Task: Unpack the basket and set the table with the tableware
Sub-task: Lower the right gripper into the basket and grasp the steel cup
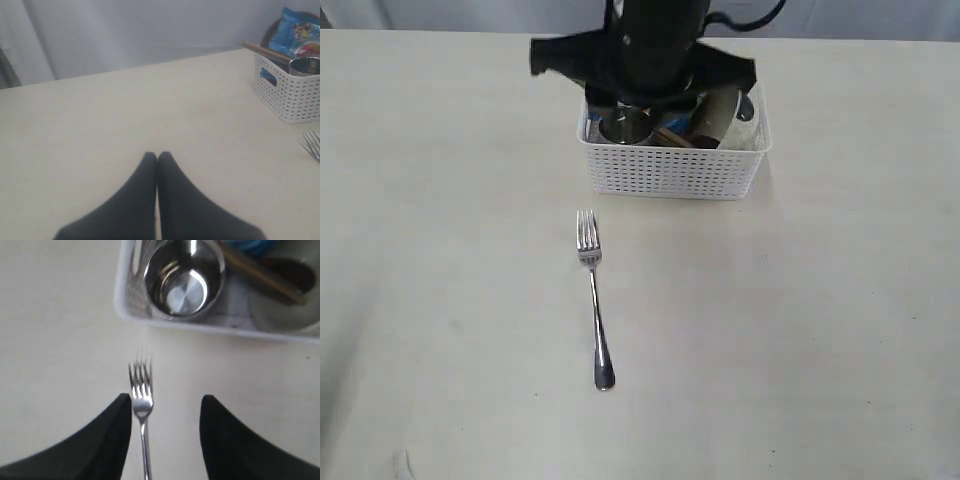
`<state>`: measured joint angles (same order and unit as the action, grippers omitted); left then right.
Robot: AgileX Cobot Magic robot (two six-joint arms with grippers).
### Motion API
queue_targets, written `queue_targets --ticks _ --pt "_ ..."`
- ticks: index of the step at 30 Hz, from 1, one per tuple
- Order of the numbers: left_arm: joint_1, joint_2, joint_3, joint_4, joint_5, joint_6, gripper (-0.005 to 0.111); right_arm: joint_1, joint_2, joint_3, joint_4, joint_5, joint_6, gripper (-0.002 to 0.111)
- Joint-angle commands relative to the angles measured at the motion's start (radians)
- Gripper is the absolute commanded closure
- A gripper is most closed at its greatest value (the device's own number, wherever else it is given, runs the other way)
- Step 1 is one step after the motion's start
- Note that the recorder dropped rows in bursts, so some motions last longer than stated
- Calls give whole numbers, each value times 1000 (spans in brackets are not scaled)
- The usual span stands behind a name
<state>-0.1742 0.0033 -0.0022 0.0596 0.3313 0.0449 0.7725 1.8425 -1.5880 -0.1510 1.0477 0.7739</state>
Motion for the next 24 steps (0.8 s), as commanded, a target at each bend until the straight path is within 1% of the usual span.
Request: queue_targets --ticks 1,5,8,17,24 --pt "2 -3 2 -9 -9 0 107 -94 -1 -40 40 21 -23 66" --pt "2 -3 2 -9 -9 0 107 -145 44 -40 114 19 -106 66" --pt "2 -3 2 -9 -9 0 107 -162 86 -40 144 -8 -153 66" --pt "2 -3 2 -9 -9 0 107 -162 199 -40 151 -154 -170 66" --pt "2 -3 2 -9 -9 0 107 -171 250 -51 142 -183 -170 66"
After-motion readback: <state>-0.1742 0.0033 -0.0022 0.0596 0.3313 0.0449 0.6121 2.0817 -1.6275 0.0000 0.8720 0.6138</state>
